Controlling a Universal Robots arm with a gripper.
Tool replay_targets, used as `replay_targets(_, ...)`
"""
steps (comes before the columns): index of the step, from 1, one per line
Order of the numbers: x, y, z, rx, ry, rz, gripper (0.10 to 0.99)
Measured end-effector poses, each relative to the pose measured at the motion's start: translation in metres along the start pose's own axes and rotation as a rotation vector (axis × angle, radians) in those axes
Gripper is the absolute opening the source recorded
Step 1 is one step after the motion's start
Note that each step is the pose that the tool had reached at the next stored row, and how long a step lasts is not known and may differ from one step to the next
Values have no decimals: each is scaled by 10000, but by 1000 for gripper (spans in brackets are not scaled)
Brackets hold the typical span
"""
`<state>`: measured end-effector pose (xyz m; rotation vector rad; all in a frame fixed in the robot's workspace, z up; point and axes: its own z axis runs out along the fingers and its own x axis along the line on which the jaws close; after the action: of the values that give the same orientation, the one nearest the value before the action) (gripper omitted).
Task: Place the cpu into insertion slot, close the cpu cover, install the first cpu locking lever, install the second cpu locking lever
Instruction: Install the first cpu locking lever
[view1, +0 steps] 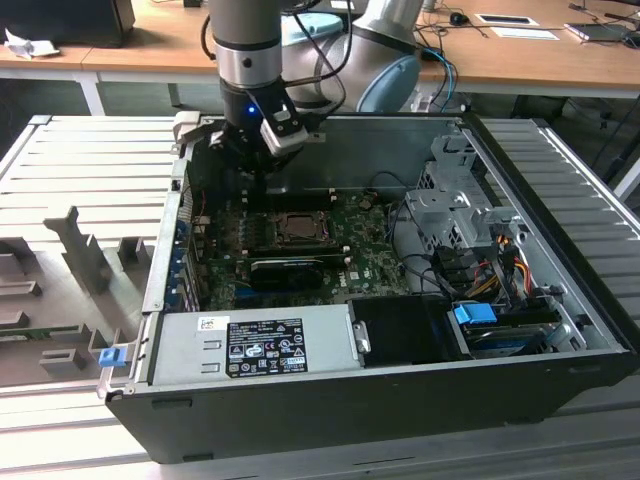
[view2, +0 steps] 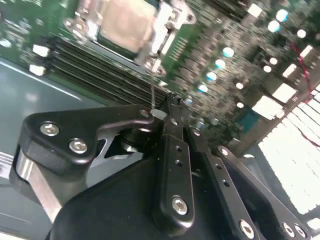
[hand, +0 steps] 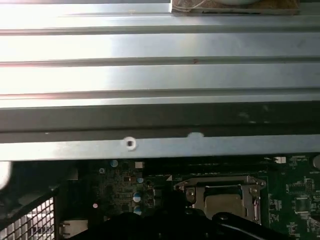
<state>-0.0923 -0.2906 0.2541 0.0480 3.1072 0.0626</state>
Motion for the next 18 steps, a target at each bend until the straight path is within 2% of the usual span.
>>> replay_targets(4, -197, 8, 30, 1, 23, 1, 106)
replay_targets(5, -279, 10, 45, 0, 29, 2, 106)
replay_targets(7, -362, 12, 60, -62, 33, 3, 106)
replay_targets(9, -380, 12, 74, -132, 34, -7, 106)
replay_targets(12, -388, 9, 145, -145, 54, -425, 106)
replay_targets(18, -464, 60, 215, -145, 56, -441, 106)
